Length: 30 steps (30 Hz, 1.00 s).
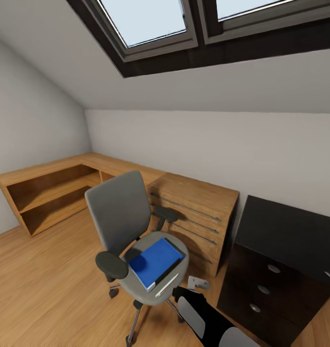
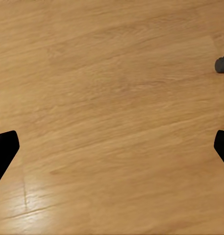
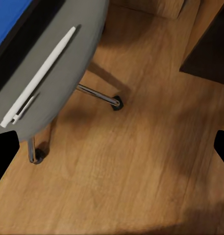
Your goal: In the bedroom, organize the workspace by keeping the computer under the desk, ensuring the monitor is on the desk, placing the keyboard on the desk next to the monitor, placing the mouse on the desk next to the keyboard, moving the folder from the swivel chair onto the desk next to the mouse, stacking the notebook on top of the folder with the pen on top of the notebook, and positioning the swivel chair next to the desk.
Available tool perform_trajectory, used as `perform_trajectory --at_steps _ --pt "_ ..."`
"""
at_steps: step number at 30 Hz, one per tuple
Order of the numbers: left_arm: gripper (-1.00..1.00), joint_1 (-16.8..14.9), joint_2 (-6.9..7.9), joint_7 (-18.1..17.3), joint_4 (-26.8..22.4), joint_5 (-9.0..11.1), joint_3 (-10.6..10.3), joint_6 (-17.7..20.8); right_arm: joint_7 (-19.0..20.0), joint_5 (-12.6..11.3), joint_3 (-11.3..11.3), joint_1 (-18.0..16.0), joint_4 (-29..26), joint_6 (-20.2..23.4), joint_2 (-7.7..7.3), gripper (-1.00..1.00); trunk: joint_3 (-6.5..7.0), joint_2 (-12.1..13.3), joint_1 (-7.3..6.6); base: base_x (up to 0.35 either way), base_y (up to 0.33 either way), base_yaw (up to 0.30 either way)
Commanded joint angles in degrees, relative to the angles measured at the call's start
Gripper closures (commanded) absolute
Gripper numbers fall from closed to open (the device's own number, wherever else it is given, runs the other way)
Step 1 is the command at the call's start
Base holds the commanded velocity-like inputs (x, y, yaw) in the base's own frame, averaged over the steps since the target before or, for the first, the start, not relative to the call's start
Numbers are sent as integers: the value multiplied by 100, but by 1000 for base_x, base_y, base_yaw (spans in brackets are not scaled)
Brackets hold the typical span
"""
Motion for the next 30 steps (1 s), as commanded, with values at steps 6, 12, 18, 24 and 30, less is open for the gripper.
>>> perform_trajectory --at_steps 6,12,18,24,30 --pt "-100 -5 5 46 -1 58 -56 -31 -32 -4 23 -6 -11 30 0 -100 -131 -246 132 0 0 215" --pt "-100 -5 -3 52 4 61 -69 -23 -31 5 24 -4 -12 25 0 -100 -240 -487 264 0 0 271" --pt "-100 -5 -22 54 4 52 -67 -29 -18 35 24 -2 -19 -49 0 -100 -348 -727 396 0 0 267" --pt "-100 -5 -105 61 4 34 -58 -60 -5 52 6 -4 -20 -171 0 -100 -456 -968 528 0 0 89" --pt "-100 -5 -105 27 -126 43 -80 117 16 61 -25 -6 -36 -202 0 -100 -564 -1209 660 0 0 2"
